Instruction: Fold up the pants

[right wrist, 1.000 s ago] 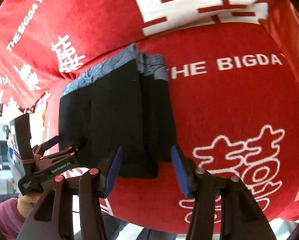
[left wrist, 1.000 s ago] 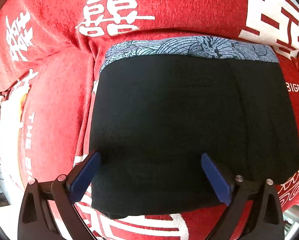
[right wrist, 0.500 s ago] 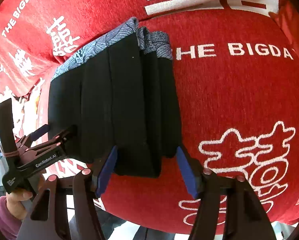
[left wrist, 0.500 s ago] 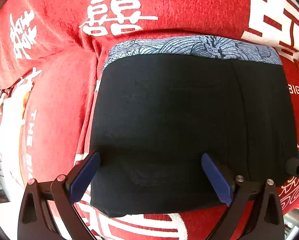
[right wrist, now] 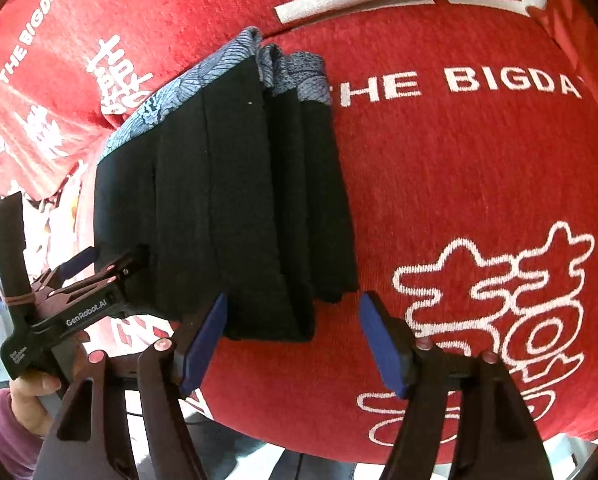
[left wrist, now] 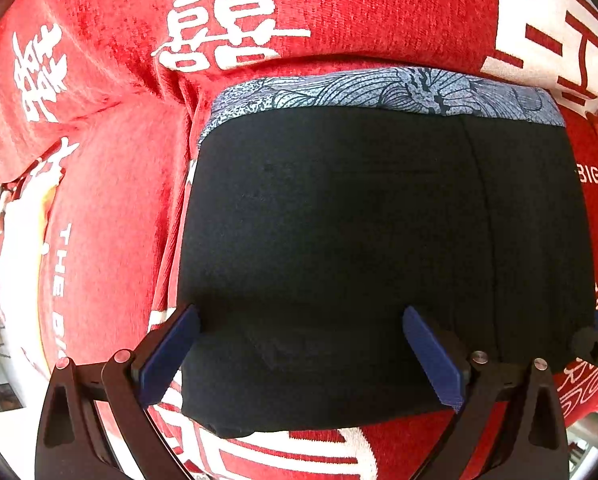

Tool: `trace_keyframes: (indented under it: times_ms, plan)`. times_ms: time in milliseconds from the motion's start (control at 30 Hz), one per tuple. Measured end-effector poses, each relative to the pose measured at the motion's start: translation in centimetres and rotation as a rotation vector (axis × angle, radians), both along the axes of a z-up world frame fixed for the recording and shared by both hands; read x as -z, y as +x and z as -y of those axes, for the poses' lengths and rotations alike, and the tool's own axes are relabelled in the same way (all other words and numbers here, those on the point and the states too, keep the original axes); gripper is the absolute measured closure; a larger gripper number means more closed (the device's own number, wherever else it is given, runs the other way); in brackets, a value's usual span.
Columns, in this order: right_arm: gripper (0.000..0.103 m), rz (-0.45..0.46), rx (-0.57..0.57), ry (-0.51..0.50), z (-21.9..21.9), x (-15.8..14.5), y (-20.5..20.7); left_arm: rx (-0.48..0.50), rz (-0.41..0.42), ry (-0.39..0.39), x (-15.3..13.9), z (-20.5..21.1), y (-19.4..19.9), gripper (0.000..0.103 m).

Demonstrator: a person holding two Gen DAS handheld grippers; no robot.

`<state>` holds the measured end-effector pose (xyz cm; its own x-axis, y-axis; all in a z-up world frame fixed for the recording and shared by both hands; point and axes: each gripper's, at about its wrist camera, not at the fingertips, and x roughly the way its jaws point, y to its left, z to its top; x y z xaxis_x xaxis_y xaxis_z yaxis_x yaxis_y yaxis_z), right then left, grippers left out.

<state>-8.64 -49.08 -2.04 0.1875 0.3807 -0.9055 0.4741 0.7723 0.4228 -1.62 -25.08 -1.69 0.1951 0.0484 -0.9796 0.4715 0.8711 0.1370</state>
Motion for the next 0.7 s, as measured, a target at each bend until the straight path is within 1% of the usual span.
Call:
trace_keyframes:
  times_ms: [100,200,300,433,500,600,667,700]
  plan:
    - [0.028,0.004,0.017,0.024,0.3,0.1,-0.3,0.013,-0.003,0.0,0.1,0.1,0.1,0.001]
    - [0.028,0.009,0.041,0.056,0.6,0.2,-0.7,0.029,-0.026,0.0,0.0,0.1,0.4,0.001]
    - [0.028,0.023,0.052,0.089,0.9,0.2,-0.9,0.022,-0.046,-0.021,-0.3,-0.3,0.8,0.001]
    - [0.028,0.061,0.046,0.081,2.0,-0.7,-0.8,-0.007,-0.038,-0.037,-0.9,-1.5,1.1,0.001]
    - [0.028,0.088,0.073,0.075,3.1,-1.4,-0.6,-0.025,-0.031,-0.035,-1.1,-2.2,1.6,0.001]
    - [0.028,0.134,0.1,0.08,4.4,-2.3,0.4,-0.057,0.005,-0.031,-1.7,-3.1,2.6,0.001]
    - [0.035,0.164,0.09,0.072,4.6,-2.8,1.8,-0.069,0.035,-0.025,-2.0,-3.6,3.7,0.001]
    - [0.045,0.172,0.083,0.071,4.7,-3.0,2.5,-0.076,0.044,-0.022,-2.0,-3.7,4.2,0.001]
